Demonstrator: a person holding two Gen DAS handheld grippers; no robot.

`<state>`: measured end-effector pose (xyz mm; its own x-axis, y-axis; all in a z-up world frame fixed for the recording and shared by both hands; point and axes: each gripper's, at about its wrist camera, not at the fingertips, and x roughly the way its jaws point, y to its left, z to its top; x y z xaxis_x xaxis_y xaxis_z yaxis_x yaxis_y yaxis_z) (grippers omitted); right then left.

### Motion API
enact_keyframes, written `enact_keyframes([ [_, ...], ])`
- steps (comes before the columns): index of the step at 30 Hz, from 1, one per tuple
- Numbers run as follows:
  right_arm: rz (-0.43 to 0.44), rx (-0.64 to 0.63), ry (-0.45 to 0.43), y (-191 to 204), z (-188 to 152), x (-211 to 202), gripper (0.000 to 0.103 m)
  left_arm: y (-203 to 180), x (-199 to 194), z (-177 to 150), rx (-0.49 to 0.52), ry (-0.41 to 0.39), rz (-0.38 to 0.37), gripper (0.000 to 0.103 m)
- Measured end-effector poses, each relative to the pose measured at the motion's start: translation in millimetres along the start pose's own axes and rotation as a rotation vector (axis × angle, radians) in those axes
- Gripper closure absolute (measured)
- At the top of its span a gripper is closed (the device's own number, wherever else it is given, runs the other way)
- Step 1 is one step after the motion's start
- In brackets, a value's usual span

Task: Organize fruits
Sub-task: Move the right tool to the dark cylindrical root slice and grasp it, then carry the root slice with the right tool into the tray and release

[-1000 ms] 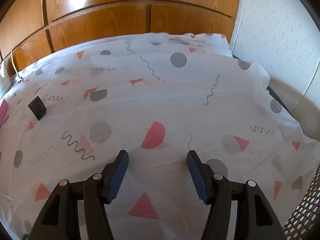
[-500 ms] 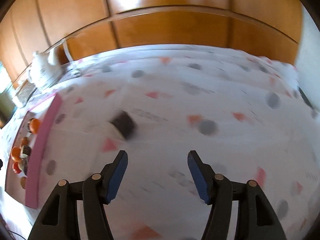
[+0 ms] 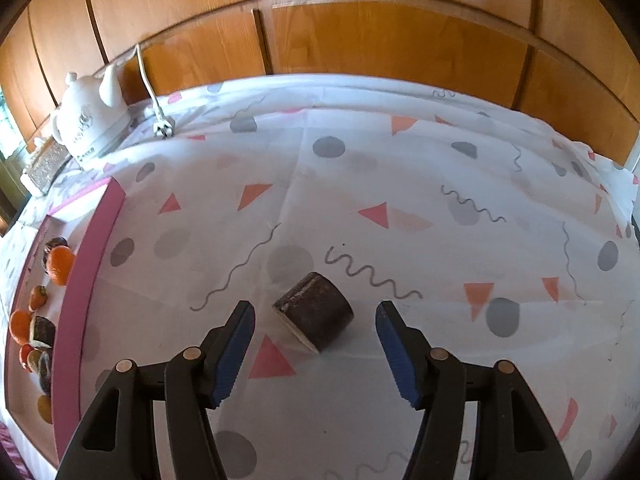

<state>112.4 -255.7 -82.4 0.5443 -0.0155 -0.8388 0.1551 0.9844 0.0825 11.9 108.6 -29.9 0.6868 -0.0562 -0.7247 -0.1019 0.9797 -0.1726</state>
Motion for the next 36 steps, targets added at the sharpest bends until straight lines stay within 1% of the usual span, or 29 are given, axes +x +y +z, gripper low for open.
enact_keyframes([
  [1, 0.000, -0.002, 0.004, 0.9, 1.3, 3.0, 0.051, 0.8, -0.4, 0.1, -0.002, -0.002, 0.003, 0.034],
  [2, -0.001, -0.010, 0.008, 2.2, 1.5, 5.2, 0.060, 2.1, -1.2, 0.4, -0.008, -0.006, 0.008, 0.032],
  [7, 0.005, -0.044, -0.004, 5.8, -0.5, 3.8, 0.060, 6.0, -0.2, 1.2, -0.021, -0.003, 0.018, 0.031],
  [12, 0.050, -0.078, -0.021, 17.2, -2.5, -7.8, 0.060, 5.7, -1.1, 1.1, -0.021, -0.006, 0.023, 0.029],
  [17, 0.136, -0.131, -0.036, 42.5, -5.5, -22.2, 0.060, 7.0, -3.8, 1.9, -0.024, -0.014, 0.022, 0.029],
  [23, 0.245, -0.215, -0.049, 82.4, -8.9, -38.6, 0.060, 9.5, -6.7, 2.1, -0.030, -0.021, 0.021, 0.028],
  [28, 0.361, -0.275, -0.047, 118.9, -8.3, -51.8, 0.060, 12.0, -9.1, 3.7, -0.040, -0.033, 0.022, 0.028],
  [33, 0.441, -0.330, -0.032, 154.6, -6.3, -55.2, 0.060, 18.5, -10.7, 5.7, -0.059, -0.038, 0.031, 0.027],
  [36, 0.466, -0.370, -0.028, 175.0, -6.3, -56.8, 0.060, 26.3, -12.0, 7.8, -0.082, -0.041, 0.044, 0.027],
])
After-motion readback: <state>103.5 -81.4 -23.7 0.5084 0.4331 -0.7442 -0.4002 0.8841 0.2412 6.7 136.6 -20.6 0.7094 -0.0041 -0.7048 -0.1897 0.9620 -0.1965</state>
